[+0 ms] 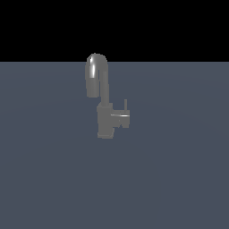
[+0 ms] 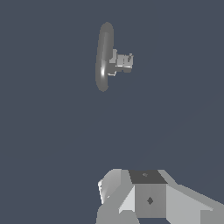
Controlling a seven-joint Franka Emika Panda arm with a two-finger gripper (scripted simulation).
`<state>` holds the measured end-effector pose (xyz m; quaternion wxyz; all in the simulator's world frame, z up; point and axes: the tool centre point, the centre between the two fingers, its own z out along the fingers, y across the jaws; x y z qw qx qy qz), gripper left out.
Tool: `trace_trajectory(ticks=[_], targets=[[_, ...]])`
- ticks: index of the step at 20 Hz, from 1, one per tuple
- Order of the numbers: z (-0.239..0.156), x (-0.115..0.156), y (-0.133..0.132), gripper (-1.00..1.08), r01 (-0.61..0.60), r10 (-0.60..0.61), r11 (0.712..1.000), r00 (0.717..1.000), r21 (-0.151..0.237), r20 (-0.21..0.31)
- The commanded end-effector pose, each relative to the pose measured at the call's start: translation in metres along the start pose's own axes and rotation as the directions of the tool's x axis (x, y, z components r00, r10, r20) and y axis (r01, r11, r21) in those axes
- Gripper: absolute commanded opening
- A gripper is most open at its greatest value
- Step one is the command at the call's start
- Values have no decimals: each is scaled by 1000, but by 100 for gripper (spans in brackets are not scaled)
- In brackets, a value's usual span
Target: Turn on the faucet by rotating a designated handle.
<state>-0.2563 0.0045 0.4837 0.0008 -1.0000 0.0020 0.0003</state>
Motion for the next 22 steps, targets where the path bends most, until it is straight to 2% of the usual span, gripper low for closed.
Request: trace_trajectory(ticks=[1, 6, 11, 17, 22], targets=[[0, 0, 0, -100, 0, 0, 1000, 1000, 0, 0], [1, 3, 0, -100, -9, 9, 1000, 1000, 9, 8], [3, 14, 0, -100, -38, 37, 999, 999, 35, 33], [8, 35, 0, -100, -100, 92, 991, 992, 88, 88], [17, 61, 2, -100, -179, 155, 973, 975, 147, 159]])
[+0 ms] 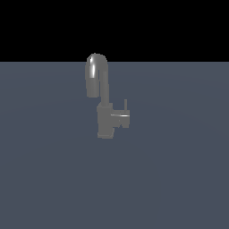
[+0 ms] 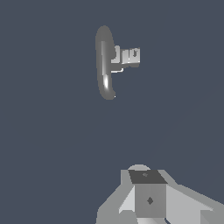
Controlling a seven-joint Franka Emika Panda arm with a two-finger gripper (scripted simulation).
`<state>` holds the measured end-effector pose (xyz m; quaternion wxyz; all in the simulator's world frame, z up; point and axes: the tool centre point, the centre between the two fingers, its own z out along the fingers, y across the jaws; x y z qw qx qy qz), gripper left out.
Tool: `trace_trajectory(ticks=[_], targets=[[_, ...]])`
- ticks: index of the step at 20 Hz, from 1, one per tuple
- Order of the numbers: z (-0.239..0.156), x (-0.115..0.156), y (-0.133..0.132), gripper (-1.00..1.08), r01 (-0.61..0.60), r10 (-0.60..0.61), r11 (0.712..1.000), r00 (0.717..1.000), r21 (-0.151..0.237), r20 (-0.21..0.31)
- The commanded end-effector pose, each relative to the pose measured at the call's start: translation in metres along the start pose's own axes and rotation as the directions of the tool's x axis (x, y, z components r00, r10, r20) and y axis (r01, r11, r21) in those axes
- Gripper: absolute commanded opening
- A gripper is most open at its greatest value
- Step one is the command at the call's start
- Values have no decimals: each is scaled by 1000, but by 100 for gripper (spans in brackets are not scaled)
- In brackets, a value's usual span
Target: Turn on the faucet by rotating a designated handle.
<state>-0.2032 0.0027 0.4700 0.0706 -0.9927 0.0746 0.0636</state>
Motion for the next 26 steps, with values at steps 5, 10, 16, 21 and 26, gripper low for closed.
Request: trace_trajectory(ticks=[5, 10, 16, 21, 26], targets=[[9, 38, 1, -100, -109, 100, 990, 990, 95, 96], [19, 69, 3, -100, -200, 171, 966, 969, 163, 179], [34, 105, 8, -100, -317, 246, 919, 926, 236, 287], [51, 134, 15, -100, -417, 296, 862, 875, 287, 382], [70, 162, 22, -100, -519, 335, 790, 811, 326, 481]])
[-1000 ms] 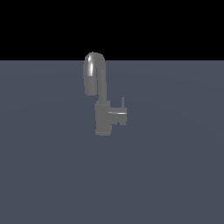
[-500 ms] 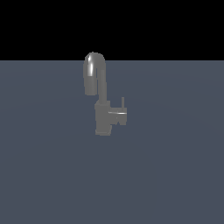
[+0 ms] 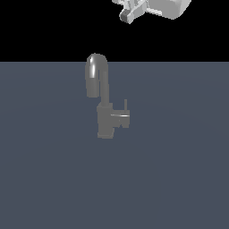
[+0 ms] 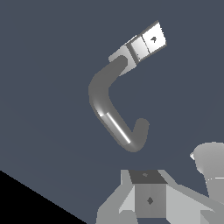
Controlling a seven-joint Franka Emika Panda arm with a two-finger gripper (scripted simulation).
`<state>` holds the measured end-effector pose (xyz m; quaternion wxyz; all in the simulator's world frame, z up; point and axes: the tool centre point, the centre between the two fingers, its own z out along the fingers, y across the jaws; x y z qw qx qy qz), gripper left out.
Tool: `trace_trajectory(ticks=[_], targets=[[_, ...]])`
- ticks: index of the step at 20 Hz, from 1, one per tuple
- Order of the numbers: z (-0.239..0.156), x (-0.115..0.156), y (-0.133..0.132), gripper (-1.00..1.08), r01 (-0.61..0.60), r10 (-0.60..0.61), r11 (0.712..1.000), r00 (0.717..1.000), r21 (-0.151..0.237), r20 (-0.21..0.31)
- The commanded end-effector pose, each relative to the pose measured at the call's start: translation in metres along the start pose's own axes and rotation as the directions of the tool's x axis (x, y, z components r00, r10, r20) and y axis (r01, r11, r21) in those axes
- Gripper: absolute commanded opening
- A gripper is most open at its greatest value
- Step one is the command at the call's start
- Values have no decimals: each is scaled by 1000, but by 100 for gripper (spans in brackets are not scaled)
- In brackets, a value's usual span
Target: Turn on the faucet by rotating a designated handle.
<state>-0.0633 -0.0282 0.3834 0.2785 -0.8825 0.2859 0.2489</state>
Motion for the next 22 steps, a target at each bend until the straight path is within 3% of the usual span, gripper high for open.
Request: trace_trajectory(ticks=[1, 6, 11, 16, 22], targets=[[3, 18, 0, -100, -48, 46, 998, 998, 47, 44], [13, 54, 2, -100, -155, 135, 978, 981, 138, 142], [27, 92, 6, -100, -275, 216, 936, 943, 221, 255], [47, 128, 13, -100, -401, 283, 870, 883, 288, 375], [77, 168, 23, -100, -552, 336, 761, 785, 341, 521]])
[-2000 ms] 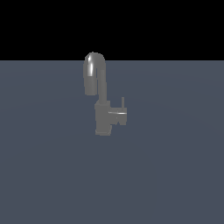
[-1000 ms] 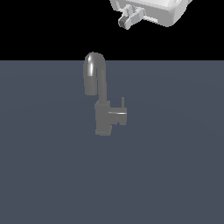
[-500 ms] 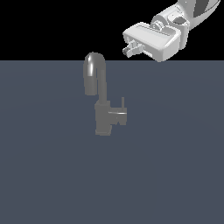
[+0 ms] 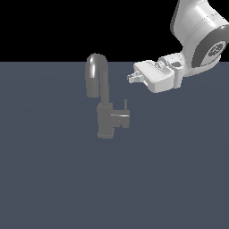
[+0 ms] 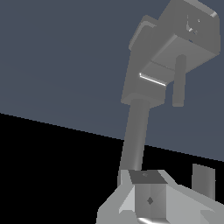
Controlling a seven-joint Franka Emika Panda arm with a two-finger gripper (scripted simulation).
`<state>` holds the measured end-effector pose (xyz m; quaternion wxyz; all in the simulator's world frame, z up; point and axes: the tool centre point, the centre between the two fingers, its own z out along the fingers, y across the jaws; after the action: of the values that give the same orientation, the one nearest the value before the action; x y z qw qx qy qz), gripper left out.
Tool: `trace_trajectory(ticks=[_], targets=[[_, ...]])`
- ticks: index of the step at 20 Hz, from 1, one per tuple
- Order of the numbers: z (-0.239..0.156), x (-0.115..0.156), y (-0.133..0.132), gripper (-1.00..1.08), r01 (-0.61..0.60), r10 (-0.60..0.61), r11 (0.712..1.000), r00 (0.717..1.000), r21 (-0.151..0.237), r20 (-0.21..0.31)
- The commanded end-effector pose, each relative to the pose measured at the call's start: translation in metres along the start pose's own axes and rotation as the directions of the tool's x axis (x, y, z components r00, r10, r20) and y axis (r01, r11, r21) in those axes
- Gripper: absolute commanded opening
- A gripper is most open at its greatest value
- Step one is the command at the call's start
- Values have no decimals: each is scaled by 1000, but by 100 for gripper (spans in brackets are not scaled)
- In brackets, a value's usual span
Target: Turn on the faucet by rotating a designated handle.
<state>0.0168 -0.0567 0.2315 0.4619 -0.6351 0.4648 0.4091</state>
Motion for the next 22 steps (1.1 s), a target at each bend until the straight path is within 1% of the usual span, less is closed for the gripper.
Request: trace_trajectory(ticks=[1, 3, 6, 11, 16, 19, 22], targets=[[4, 20, 0, -100, -57, 54, 997, 997, 55, 52], [8, 34, 0, -100, -99, 91, 991, 992, 91, 90], [15, 52, 2, -100, -154, 135, 979, 981, 134, 140], [24, 73, 4, -100, -223, 185, 957, 961, 184, 204], [30, 85, 6, -100, -262, 210, 942, 948, 208, 241], [32, 87, 6, -100, -269, 215, 939, 945, 213, 248], [31, 85, 6, -100, -264, 211, 941, 947, 210, 244]])
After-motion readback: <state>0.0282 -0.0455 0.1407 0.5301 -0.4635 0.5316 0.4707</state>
